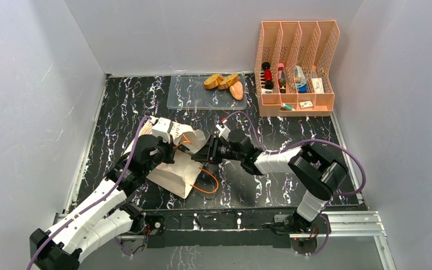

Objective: Take the fake bread out of the paper bag
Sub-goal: Take out the fake bread from the paper bag.

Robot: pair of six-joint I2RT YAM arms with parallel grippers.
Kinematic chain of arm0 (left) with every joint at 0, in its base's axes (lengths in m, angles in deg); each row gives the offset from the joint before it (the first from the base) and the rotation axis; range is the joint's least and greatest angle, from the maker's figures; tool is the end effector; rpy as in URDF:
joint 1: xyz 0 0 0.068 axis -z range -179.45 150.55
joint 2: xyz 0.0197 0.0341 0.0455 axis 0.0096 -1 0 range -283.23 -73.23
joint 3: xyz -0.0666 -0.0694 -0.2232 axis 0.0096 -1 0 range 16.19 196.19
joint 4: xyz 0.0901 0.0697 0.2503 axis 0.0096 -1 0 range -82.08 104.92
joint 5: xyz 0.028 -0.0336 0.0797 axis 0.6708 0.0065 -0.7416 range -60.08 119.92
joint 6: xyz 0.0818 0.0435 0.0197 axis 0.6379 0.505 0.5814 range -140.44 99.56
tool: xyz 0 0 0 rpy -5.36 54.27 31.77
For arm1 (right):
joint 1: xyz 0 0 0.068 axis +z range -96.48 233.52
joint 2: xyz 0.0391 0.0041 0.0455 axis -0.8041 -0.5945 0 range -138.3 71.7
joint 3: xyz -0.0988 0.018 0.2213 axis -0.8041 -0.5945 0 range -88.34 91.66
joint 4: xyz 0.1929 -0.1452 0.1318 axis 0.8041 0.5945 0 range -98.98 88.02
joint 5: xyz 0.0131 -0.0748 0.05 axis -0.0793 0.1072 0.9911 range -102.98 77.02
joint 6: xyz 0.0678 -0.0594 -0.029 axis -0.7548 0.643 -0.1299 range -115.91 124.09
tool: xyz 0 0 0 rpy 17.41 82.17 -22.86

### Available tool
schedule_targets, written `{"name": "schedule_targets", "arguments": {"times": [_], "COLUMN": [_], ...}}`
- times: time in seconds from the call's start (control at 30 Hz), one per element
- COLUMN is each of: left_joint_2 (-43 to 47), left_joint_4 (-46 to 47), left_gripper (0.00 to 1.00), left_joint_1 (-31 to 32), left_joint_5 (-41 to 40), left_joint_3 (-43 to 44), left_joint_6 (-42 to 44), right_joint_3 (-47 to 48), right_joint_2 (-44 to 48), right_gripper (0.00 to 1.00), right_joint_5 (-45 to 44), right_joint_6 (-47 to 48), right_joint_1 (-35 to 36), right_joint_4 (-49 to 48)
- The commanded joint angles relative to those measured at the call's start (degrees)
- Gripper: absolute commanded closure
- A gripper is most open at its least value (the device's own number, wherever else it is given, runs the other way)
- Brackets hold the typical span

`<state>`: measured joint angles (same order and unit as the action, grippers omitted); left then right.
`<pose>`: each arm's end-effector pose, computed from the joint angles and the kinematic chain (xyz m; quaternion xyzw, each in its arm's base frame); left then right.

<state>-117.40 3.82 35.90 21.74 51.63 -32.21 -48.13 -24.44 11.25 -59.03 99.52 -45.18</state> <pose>0.2254 -0.1448 0.2421 0.1266 0.8073 -0.1757 0.5489 0.2409 0.2999 0.1126 -0.0004 0.8086 0.5580 0.1865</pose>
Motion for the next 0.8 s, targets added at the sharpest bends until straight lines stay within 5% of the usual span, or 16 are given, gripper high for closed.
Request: {"name": "schedule_targets", "arguments": {"times": [0.0, 0.57, 0.77], "left_joint_2": [0.1, 0.0, 1.0], "left_joint_4": [1.7, 2.3, 1.6], "left_gripper": [1.00, 1.00, 1.00], "left_joint_1": [0.1, 0.1, 0.1], "left_joint_5": [1.6, 3.3, 1.6], "left_joint_3": [-0.4, -1.0, -0.9], "left_joint_6": [0.0, -0.4, -0.4], "right_joint_3": [4.3, 15.9, 14.0], "right_joint_2": [-0.4, -11.6, -10.4], "right_gripper": [0.70, 0.70, 1.00], "right_joint_5": [0.7, 2.3, 1.6], "right_joint_6": [0.2, 0.6, 1.0], "right_joint_1": [-0.2, 0.0, 0.3], "right_joint_4": [-4.6, -3.2, -4.3]}}
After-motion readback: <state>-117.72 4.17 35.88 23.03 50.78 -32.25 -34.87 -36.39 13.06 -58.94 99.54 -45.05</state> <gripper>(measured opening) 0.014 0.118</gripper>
